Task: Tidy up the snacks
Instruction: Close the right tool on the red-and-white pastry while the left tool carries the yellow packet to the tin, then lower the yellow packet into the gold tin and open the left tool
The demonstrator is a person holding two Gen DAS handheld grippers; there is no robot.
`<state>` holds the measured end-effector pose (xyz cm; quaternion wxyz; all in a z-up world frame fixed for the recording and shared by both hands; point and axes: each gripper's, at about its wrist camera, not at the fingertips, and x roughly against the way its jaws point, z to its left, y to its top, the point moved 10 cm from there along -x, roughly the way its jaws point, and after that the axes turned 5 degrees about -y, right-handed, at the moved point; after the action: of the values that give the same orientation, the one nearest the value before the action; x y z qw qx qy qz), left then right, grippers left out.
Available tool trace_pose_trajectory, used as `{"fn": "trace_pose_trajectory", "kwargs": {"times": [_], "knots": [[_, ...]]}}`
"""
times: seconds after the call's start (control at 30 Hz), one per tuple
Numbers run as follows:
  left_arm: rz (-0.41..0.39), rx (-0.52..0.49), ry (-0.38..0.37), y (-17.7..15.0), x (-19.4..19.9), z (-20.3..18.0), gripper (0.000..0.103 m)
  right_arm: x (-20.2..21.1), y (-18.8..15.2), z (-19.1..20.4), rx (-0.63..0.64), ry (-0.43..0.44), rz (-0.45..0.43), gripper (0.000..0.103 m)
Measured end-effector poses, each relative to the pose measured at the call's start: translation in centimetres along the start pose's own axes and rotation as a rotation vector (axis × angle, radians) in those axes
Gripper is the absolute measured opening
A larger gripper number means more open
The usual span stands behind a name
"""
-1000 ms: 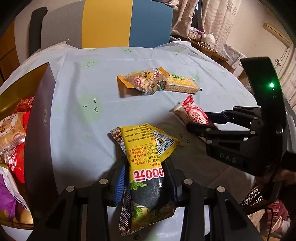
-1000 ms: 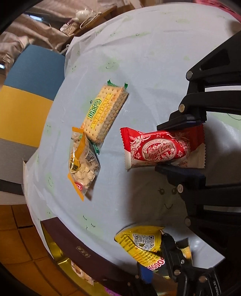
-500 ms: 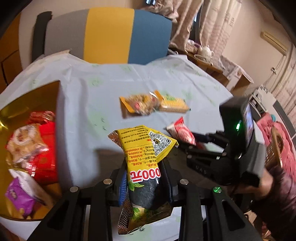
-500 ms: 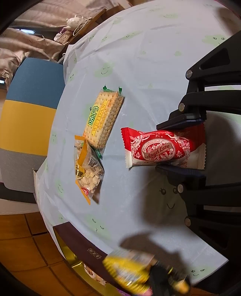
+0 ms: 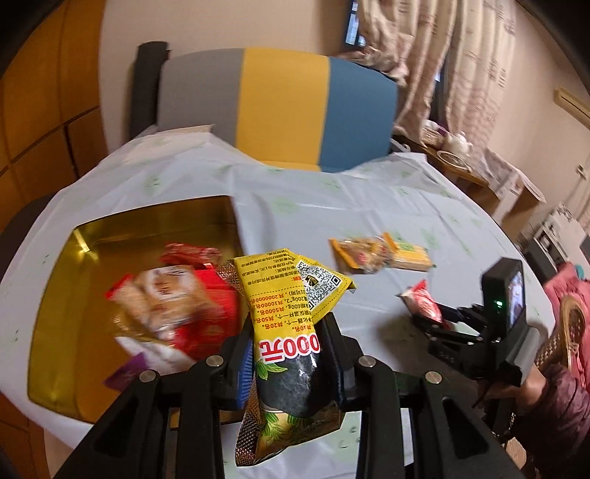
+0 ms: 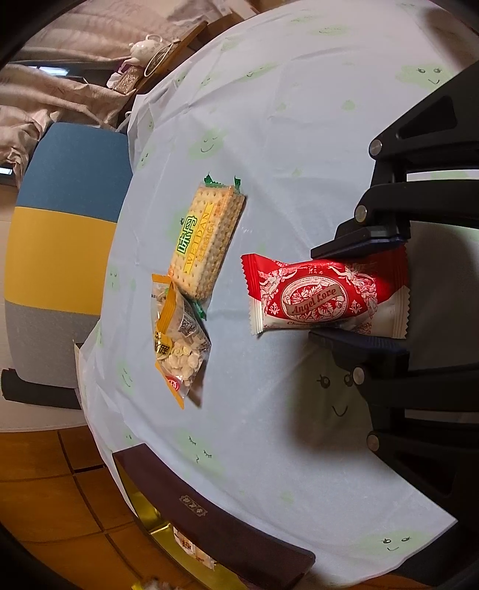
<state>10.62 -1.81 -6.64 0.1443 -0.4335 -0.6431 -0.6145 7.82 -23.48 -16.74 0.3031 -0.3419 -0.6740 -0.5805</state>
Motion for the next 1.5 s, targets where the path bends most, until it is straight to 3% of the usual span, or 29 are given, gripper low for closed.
{"fn": "trace_pose_trajectory", "kwargs": {"times": [0.33, 0.5, 0.77, 1.07, 1.27, 1.43, 1.5], "knots": [[-0.027, 0.069, 0.134, -1.0, 1.8, 6.0, 0.033, 0.0, 0.0, 0.0, -0.005, -0.011, -0.002, 0.037], [-0.017, 0.103, 0.172, -2.0, 2.0, 8.3, 0.033, 0.0, 0.0, 0.0, -0.002, -0.011, -0.001, 0.037], [-0.039, 0.242, 0.212, -2.7, 3.6, 13.5, 0.033, 0.0, 0.0, 0.0, -0.002, -0.016, -0.001, 0.037], [-0.033, 0.472, 0.161, -3.0, 3.8, 18.6, 0.033, 0.0, 0.0, 0.0, -0.017, -0.010, -0.013, 0.037], [0.001, 0.521, 0.141, -1.8, 1.5, 19.8, 0.033, 0.0, 0.0, -0.1, -0.019, -0.007, -0.013, 0.037], [0.060, 0.539, 0.196, -1.6, -0.8, 21.6, 0.034, 0.0, 0.0, -0.1, -0.022, -0.004, -0.013, 0.037], [0.080, 0.553, 0.192, -2.1, -1.8, 22.0, 0.038, 0.0, 0.0, -0.1, -0.024, -0.004, -0.014, 0.037]]}}
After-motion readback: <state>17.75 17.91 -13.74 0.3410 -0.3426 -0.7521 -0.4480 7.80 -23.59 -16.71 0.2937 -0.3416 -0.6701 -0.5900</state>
